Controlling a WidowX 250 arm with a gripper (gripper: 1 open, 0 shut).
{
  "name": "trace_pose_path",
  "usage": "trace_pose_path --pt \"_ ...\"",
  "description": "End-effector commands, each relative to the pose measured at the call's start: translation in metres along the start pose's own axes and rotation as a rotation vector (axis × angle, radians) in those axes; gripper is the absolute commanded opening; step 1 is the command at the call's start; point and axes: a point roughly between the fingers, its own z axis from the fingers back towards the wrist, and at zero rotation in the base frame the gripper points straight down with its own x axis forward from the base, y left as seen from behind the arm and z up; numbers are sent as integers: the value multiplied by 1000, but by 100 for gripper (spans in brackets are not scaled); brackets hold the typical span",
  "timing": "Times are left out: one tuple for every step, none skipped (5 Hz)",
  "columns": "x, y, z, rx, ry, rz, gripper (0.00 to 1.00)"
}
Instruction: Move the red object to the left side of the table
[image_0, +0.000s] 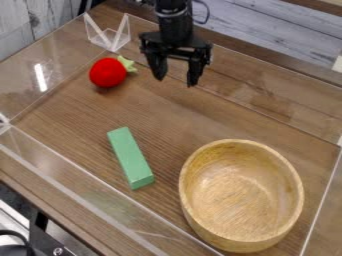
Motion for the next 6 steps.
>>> trace_pose_path --pt "15 3 22 9 -52 24 100" --pt "17 4 17 19 -34 62 100" --pt "22 4 14 23 -17 71 100" --pt "26 3 10 27 0 71 100" --pt "25 -2 5 25 15 38 100" --pt "25 -7 3 17 29 10 100"
